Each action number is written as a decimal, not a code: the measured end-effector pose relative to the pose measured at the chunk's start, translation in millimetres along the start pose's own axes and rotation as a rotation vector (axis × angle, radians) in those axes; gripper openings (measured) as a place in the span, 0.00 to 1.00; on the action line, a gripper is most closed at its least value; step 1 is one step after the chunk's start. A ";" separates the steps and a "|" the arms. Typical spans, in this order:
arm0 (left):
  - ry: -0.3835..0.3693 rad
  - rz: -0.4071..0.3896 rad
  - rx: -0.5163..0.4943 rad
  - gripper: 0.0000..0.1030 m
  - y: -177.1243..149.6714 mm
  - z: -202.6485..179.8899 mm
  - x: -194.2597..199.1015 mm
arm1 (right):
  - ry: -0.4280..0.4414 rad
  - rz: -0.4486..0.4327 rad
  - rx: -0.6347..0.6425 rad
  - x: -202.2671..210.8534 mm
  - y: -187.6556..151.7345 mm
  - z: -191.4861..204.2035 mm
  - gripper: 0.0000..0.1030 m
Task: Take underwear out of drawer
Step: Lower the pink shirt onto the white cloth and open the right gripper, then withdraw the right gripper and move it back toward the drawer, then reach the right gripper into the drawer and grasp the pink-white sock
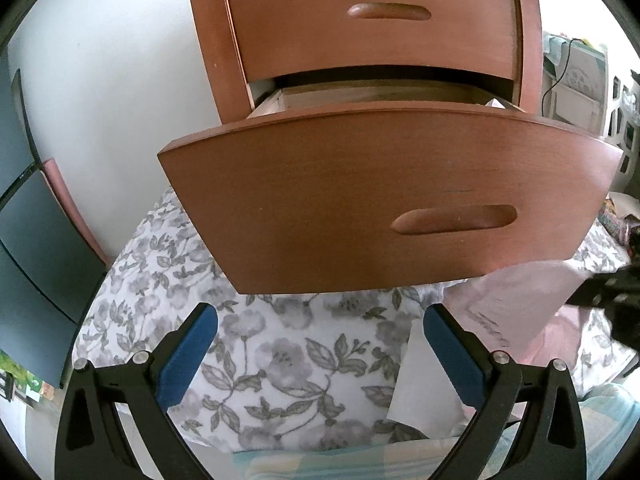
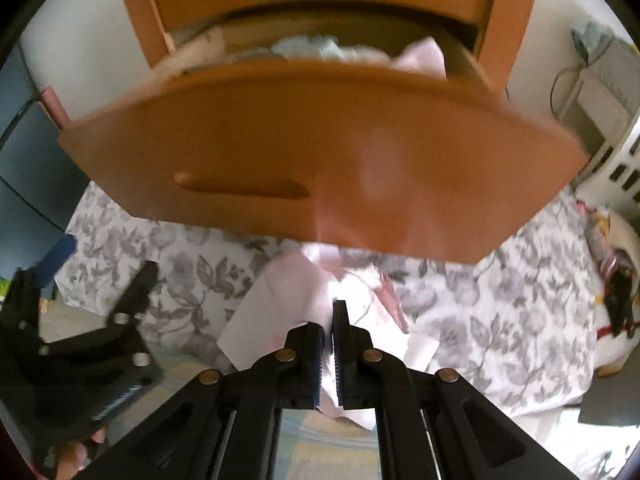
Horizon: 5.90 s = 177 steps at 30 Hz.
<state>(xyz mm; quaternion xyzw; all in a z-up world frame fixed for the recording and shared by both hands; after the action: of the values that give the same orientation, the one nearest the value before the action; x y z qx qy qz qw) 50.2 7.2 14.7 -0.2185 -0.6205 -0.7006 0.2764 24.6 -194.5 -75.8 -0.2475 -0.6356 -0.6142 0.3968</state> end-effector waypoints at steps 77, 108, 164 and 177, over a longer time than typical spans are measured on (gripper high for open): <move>-0.036 0.082 0.040 0.99 -2.3 7.3 -17.2 | 0.019 -0.501 -0.035 132.3 109.6 -39.5 1.00; -0.121 0.164 0.105 0.99 -3.2 17.2 -37.9 | 0.026 -0.001 -0.036 -17.6 203.3 -49.5 0.59; -0.164 0.242 0.179 0.99 -10.0 26.4 -61.4 | -0.151 0.199 0.122 -62.8 208.8 -49.5 0.41; -0.171 0.242 0.198 0.99 -10.0 30.2 -59.9 | -0.166 0.167 0.209 -39.4 201.4 -28.8 0.14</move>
<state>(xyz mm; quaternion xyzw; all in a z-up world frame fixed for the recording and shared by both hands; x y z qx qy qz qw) 87.5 44.8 -27.7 -0.3220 -0.6768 -0.5765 0.3252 214.1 -191.1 8.1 -0.3069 -0.7040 -0.4871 0.4159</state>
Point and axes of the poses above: each gripper's, at about its wrist camera, not at the fingertips, and x roughly against the way its jaws point, z to its left, y to its top, the point moved 1 cm from there along -x, roughly the way its jaws point, and after that the axes turned 4 degrees about -z, right-handed, at the moved point
